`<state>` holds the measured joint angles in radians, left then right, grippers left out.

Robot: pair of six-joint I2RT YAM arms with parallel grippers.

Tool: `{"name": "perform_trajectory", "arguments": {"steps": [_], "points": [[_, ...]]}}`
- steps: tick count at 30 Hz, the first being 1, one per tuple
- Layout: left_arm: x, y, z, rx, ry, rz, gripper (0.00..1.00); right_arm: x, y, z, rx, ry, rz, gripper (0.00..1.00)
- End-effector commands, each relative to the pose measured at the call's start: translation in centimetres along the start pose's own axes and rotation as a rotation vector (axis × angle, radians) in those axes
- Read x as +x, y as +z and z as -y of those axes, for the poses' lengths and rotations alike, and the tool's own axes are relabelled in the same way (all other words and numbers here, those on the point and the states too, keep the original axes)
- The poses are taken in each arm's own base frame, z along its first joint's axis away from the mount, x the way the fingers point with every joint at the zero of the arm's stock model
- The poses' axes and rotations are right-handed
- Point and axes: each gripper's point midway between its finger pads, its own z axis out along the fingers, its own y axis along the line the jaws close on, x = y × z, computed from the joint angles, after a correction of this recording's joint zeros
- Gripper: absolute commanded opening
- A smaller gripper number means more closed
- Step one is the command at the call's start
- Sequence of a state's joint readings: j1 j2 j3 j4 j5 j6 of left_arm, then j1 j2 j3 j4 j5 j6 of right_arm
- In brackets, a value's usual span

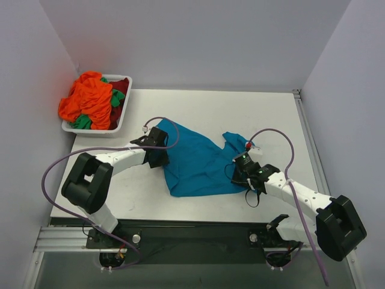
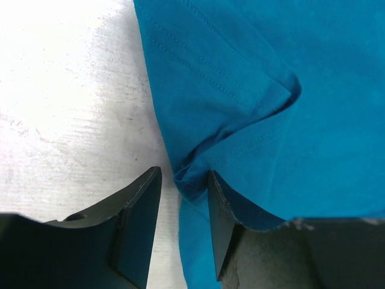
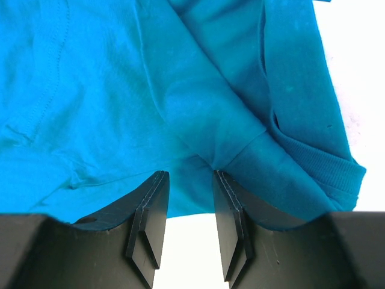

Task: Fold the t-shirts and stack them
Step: Flatten out the tshirt

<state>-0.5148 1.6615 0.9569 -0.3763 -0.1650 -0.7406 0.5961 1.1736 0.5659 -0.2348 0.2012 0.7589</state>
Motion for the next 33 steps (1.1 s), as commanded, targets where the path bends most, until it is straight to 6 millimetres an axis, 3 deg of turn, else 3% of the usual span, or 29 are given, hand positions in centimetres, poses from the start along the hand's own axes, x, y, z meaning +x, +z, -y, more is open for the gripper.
{"name": "perform_trajectory", "arguments": {"steps": [1, 20, 27, 33], "points": [[-2.0, 0.1, 1.8, 0.074, -0.018, 0.044, 0.46, 0.0, -0.2, 0.5, 0.01, 0.004, 0.011, 0.36], [-3.2, -2.2, 1.5, 0.088, -0.03, 0.078, 0.13, -0.1, -0.3, 1.0, 0.014, 0.011, 0.022, 0.36], [-3.4, -4.7, -0.4, 0.059, -0.037, 0.097, 0.12, -0.3, -0.3, 1.2, 0.015, 0.016, 0.022, 0.36], [-1.1, -5.3, -3.3, 0.023, -0.079, 0.079, 0.18, -0.4, -0.2, 1.2, 0.013, 0.016, 0.016, 0.36]]}}
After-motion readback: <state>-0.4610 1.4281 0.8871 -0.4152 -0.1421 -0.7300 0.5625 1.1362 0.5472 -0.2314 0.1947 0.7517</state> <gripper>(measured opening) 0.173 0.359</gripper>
